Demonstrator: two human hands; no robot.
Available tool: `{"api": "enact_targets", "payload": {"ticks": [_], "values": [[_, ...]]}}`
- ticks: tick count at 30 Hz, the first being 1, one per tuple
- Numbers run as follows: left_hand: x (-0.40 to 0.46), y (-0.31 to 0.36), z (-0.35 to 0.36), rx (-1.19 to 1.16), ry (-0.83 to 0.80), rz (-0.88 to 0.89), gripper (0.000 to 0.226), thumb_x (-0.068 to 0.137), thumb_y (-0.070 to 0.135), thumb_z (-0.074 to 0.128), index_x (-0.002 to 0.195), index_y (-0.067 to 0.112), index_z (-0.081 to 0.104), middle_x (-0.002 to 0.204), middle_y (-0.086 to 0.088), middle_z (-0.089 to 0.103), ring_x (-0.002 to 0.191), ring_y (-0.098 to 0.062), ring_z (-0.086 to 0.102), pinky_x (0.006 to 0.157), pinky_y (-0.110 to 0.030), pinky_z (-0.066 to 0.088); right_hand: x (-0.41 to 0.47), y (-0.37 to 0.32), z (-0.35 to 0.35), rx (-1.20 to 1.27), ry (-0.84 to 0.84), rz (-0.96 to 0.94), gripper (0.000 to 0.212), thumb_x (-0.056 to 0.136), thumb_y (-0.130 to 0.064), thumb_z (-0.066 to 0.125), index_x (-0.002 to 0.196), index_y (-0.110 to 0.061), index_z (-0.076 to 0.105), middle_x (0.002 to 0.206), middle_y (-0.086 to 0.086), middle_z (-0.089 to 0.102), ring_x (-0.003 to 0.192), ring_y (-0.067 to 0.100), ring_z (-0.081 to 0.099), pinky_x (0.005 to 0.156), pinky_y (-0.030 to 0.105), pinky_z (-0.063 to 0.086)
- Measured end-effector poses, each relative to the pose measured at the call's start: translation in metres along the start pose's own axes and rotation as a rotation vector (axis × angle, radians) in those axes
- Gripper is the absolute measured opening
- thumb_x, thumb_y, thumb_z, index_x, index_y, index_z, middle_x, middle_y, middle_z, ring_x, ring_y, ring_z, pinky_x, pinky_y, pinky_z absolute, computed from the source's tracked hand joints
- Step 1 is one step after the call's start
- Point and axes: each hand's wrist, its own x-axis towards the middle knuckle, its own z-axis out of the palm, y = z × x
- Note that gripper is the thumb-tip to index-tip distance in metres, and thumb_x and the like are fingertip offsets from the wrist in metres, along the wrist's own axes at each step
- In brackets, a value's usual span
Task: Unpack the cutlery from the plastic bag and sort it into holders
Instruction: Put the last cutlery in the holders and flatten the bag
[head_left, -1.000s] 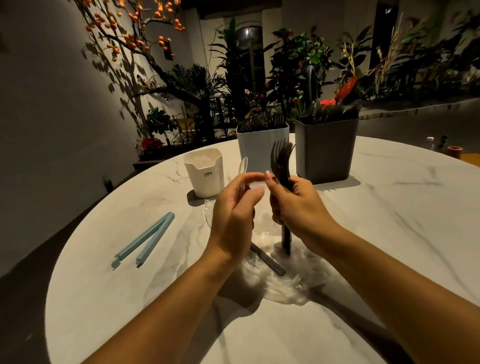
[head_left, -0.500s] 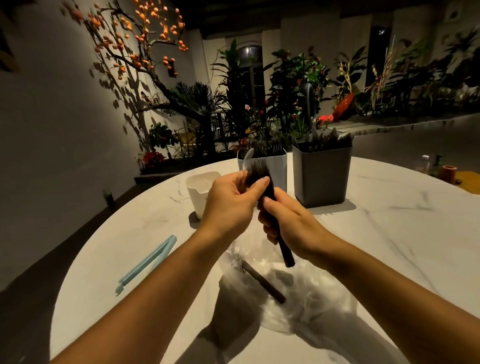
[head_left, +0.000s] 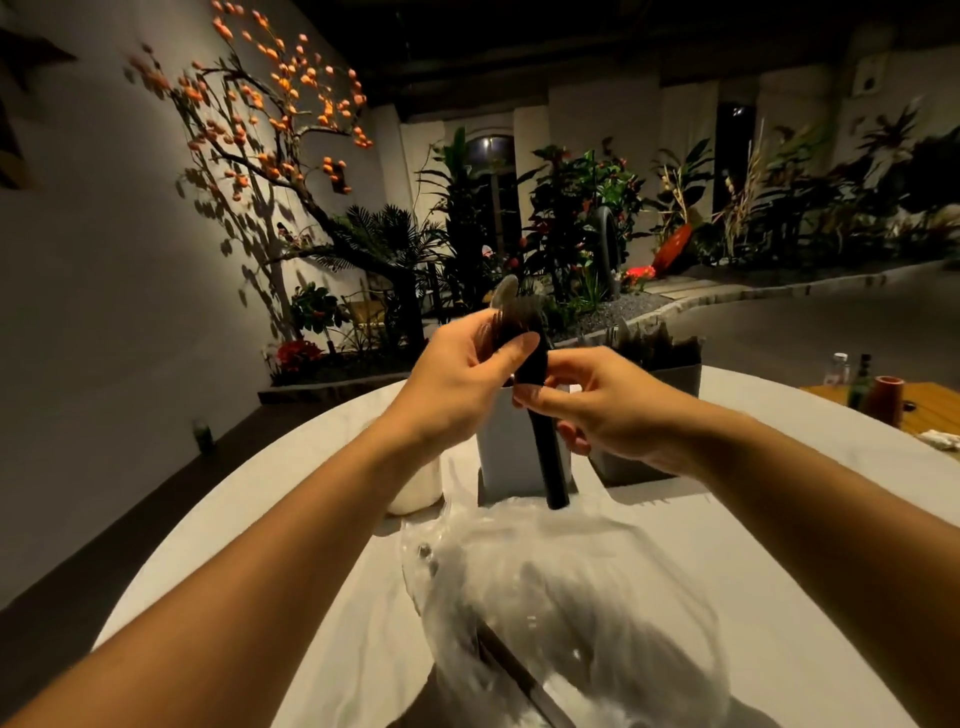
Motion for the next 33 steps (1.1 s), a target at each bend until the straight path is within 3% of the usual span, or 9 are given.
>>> {"api": "enact_targets", "payload": {"ticks": [7, 11, 15, 20, 23, 26, 28, 33], "values": [[0.045, 0.001, -0.009, -0.076, 0.082, 0.038, 0.014, 0.102, 0.013, 0.053, 0.092, 0.005, 0.061, 0.043, 0.018, 0.052, 0.037, 0.004, 0.047, 0.042, -0.005, 0.034, 0.041, -0.012, -0.026, -0.117, 0.077, -0.097, 0.021, 0.094, -0.027, 0.064, 0.113, -0.023, 0.071, 0.088, -0.005, 0.071, 0.070, 0.003, 0.060, 0.055, 0.014, 0.044], [0.078, -0.001, -0.023, -0.031, 0.193, 0.055, 0.016, 0.097, 0.026, 0.063, 0.091, 0.013, 0.056, 0.047, 0.015, 0.050, 0.038, 0.001, 0.045, 0.041, -0.011, 0.035, 0.069, -0.026, -0.040, -0.168, 0.162, -0.168, 0.020, 0.092, -0.027, 0.066, 0.110, -0.024, 0.072, 0.088, -0.009, 0.071, 0.065, -0.008, 0.062, 0.058, 0.014, 0.045], [0.105, -0.010, -0.034, 0.060, 0.272, 0.091, 0.018, 0.097, 0.028, 0.064, 0.084, 0.017, 0.061, 0.049, 0.016, 0.050, 0.040, 0.000, 0.044, 0.042, -0.011, 0.033, 0.102, -0.035, -0.049, -0.177, 0.240, -0.212, 0.019, 0.091, -0.030, 0.068, 0.109, -0.025, 0.073, 0.093, -0.007, 0.072, 0.070, 0.003, 0.064, 0.058, 0.019, 0.050], [0.118, -0.027, -0.041, 0.068, 0.288, 0.098, 0.015, 0.100, 0.021, 0.061, 0.092, 0.011, 0.069, 0.051, 0.018, 0.057, 0.045, 0.002, 0.050, 0.046, -0.009, 0.038, 0.133, -0.029, -0.049, -0.154, 0.241, -0.220, 0.021, 0.089, -0.025, 0.071, 0.109, -0.018, 0.072, 0.094, -0.002, 0.072, 0.070, 0.009, 0.069, 0.061, 0.021, 0.058], [0.127, -0.039, -0.045, 0.094, 0.315, 0.091, 0.013, 0.098, 0.022, 0.064, 0.091, 0.016, 0.073, 0.074, 0.006, 0.071, 0.069, -0.002, 0.064, 0.064, -0.020, 0.052, 0.150, -0.021, -0.045, -0.140, 0.230, -0.210, 0.020, 0.088, -0.025, 0.072, 0.106, -0.018, 0.072, 0.094, -0.001, 0.073, 0.075, 0.012, 0.073, 0.066, 0.026, 0.061], [0.132, -0.054, -0.049, 0.114, 0.329, 0.052, 0.014, 0.097, 0.025, 0.066, 0.093, 0.016, 0.075, 0.087, -0.009, 0.075, 0.082, -0.025, 0.069, 0.079, -0.039, 0.059, 0.166, -0.012, -0.042, -0.162, 0.218, -0.183, 0.022, 0.087, -0.024, 0.073, 0.107, -0.015, 0.073, 0.095, 0.000, 0.074, 0.076, 0.012, 0.074, 0.068, 0.029, 0.062], [0.133, -0.065, -0.050, 0.125, 0.325, 0.023, 0.016, 0.097, 0.026, 0.065, 0.095, 0.013, 0.076, 0.089, -0.011, 0.075, 0.089, -0.031, 0.069, 0.083, -0.045, 0.059, 0.173, -0.005, -0.039, -0.168, 0.193, -0.157, 0.025, 0.086, -0.024, 0.074, 0.108, -0.013, 0.073, 0.096, 0.002, 0.074, 0.079, 0.014, 0.074, 0.069, 0.030, 0.062], [0.134, -0.088, -0.048, 0.119, 0.301, -0.034, 0.017, 0.098, 0.025, 0.065, 0.096, 0.013, 0.076, 0.089, -0.015, 0.074, 0.076, -0.016, 0.063, 0.076, -0.041, 0.057, 0.178, 0.008, -0.035, -0.184, 0.139, -0.115, 0.021, 0.087, -0.022, 0.073, 0.107, -0.014, 0.072, 0.089, 0.002, 0.073, 0.074, 0.012, 0.071, 0.060, 0.021, 0.058]]}}
